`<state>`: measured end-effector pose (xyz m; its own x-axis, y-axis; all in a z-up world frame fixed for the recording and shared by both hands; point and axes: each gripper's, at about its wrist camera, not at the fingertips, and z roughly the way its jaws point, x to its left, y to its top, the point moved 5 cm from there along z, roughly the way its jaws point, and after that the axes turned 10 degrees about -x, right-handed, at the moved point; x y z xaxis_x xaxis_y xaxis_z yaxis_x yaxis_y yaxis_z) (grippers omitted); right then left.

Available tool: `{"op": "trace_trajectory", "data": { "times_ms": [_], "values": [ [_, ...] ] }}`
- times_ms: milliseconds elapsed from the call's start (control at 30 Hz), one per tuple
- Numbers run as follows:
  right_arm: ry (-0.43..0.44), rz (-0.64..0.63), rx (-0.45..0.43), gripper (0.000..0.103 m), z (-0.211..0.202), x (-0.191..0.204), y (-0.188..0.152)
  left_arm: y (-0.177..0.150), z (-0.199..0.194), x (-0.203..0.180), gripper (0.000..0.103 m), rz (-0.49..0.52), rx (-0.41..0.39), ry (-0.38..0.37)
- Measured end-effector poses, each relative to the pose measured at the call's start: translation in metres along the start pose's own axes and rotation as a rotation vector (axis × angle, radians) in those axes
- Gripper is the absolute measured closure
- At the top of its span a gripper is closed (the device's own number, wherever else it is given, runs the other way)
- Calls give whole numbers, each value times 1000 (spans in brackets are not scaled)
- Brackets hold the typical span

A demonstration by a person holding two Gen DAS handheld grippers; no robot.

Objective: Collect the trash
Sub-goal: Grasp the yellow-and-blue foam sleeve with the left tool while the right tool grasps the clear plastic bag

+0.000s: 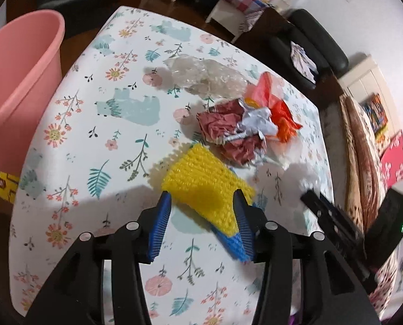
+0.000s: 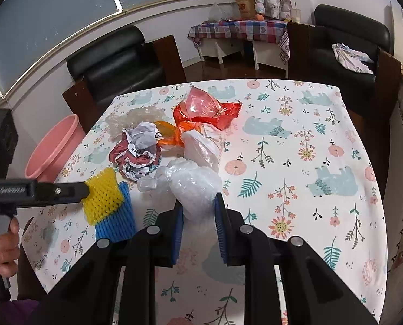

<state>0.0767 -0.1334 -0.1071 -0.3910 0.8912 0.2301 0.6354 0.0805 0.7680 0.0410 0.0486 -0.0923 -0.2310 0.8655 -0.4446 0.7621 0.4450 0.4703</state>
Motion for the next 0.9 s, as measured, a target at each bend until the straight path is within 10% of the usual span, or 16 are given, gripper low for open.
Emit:
{"op": "trace_trajectory", "data": {
  "times_ms": [267,467,567,833,900],
  "values": [
    [1,6,4,82,0,-2,-3,10,9,-16,58,75,-61,75],
    [1,8,4,82,0,-2,-5,10,7,-29,100,189,-114,92],
    [0,9,4,82,0,-2,-5,10,1,-35,103,229,-154,87],
    [-2,27,-2,82,-3,-5,-7,15,-20,-29,102,196,-148,56],
    [0,26,-3,82,-2,-4,-8,12,-16,-20,75,119,-93,30]
  ]
}}
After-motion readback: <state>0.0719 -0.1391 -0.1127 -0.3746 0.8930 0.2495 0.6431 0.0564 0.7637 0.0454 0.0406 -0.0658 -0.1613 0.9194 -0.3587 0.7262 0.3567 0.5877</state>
